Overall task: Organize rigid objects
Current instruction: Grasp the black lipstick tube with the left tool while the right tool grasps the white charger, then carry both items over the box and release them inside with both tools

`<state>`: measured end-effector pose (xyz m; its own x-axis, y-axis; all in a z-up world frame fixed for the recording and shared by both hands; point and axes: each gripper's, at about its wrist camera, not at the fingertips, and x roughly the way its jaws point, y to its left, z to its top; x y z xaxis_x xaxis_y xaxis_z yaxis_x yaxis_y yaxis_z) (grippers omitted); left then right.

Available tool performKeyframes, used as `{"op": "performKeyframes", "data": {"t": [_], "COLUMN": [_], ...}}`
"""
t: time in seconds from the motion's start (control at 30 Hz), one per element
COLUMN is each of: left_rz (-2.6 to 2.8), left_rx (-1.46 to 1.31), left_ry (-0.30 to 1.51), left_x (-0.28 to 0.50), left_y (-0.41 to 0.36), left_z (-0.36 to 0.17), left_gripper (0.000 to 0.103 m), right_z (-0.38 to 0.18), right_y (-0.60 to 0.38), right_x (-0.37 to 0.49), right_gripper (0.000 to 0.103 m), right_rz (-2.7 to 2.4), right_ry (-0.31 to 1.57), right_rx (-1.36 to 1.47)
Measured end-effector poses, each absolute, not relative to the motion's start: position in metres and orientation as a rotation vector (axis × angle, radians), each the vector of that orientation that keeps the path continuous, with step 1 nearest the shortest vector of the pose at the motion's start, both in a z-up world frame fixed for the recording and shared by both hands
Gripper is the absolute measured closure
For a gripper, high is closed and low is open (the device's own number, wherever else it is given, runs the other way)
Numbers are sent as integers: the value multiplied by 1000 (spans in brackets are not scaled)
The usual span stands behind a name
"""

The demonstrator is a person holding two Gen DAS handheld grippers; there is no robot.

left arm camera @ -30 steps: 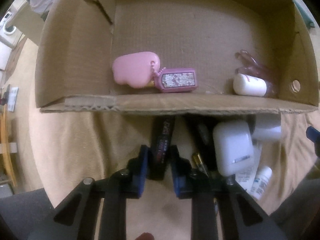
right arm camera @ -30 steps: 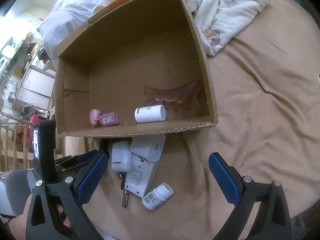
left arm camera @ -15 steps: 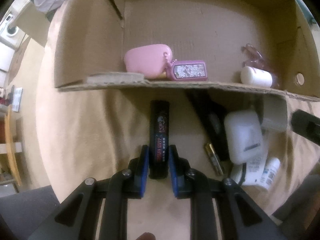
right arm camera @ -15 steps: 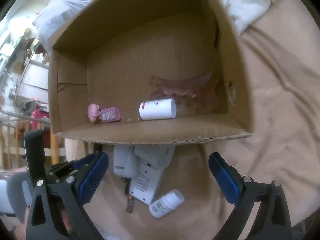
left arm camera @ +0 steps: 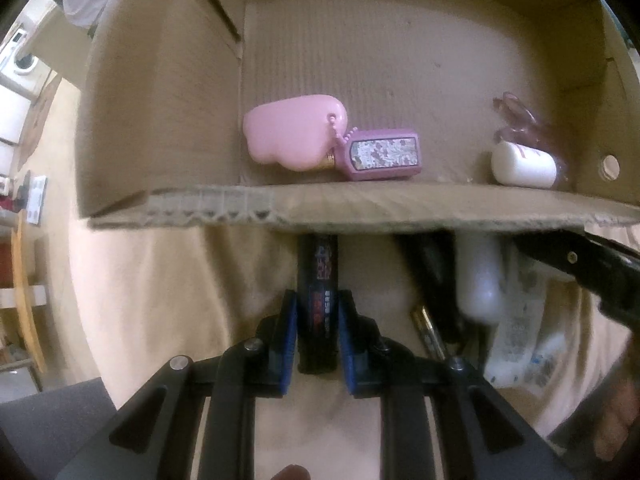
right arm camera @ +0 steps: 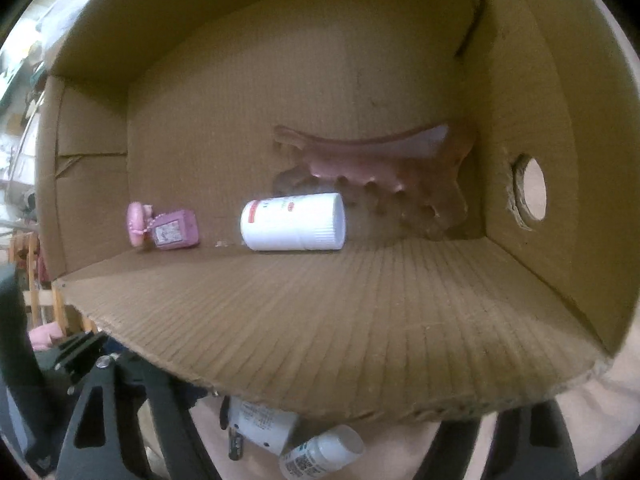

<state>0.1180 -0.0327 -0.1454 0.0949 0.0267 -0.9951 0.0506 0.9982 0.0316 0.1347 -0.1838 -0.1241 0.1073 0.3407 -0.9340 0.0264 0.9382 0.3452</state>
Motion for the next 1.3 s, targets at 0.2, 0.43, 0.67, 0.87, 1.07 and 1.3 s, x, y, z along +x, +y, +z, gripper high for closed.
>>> {"op": "performKeyframes", "data": {"t": [0.2, 0.43, 0.67, 0.87, 1.07, 1.3], "left_rz": [-32, -59, -82, -87, -94, -96], "left_rx": [48, 45, 97, 100, 75, 59], "left_ry": [1467, 1433, 1350, 1284, 1204, 1107], "left_x": [114, 96, 76, 49, 30, 27], "left_y": [-33, -35, -34, -26, -20, -16], "left_z": [-144, -129, -100, -67, -35, 5], "left_gripper": [86, 86, 86, 86, 86, 86], "right_z": [-115, -108, -102, -88, -67, -34], "right_y": [-176, -184, -194, -197, -207, -212], "right_x": [132, 121, 102, 95, 74, 64], "right_gripper": [52, 52, 52, 52, 52, 52], "right_rz": [281, 269, 273, 307, 333, 364], "right_ry": [1422, 1403, 1391, 1375, 1341, 1252], "right_rx": [284, 278, 311, 346, 381, 414]}}
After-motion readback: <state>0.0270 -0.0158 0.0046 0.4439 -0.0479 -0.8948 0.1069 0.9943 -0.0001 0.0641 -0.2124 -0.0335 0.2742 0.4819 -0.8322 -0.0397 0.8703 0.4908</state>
